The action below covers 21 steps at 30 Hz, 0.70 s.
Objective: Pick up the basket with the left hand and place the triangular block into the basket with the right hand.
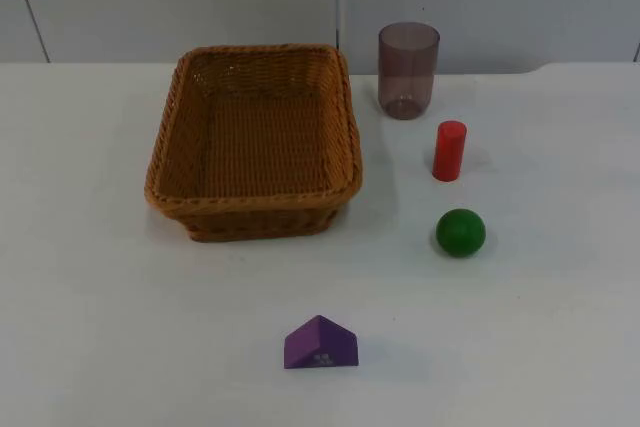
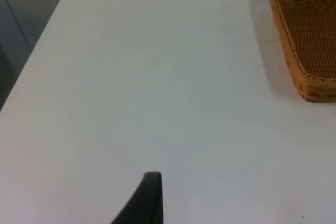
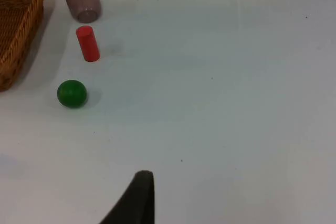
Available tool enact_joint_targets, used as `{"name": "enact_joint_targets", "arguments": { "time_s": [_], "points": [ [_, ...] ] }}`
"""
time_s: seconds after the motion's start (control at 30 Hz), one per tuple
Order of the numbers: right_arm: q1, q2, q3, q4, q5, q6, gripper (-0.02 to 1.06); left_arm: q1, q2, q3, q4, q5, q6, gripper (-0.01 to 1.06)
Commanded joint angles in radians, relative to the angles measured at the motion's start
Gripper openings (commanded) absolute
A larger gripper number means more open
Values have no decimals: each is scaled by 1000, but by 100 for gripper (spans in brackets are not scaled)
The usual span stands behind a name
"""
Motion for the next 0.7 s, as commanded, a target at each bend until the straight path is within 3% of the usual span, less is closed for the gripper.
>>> {"name": "enact_joint_targets", "arguments": {
  "time_s": [0.0, 0.23, 0.67],
  "points": [
    [-8, -4, -6, -1, -19, -9, 105, 5, -5, 4, -19, -13, 17, 105],
    [-8, 38, -98, -7, -36, -12, 105, 5, -1, -17, -40, -15, 36, 105],
    [-8, 421, -199, -1, -192, -12, 105, 5, 329, -125, -97, -117, 66, 105]
  ]
}}
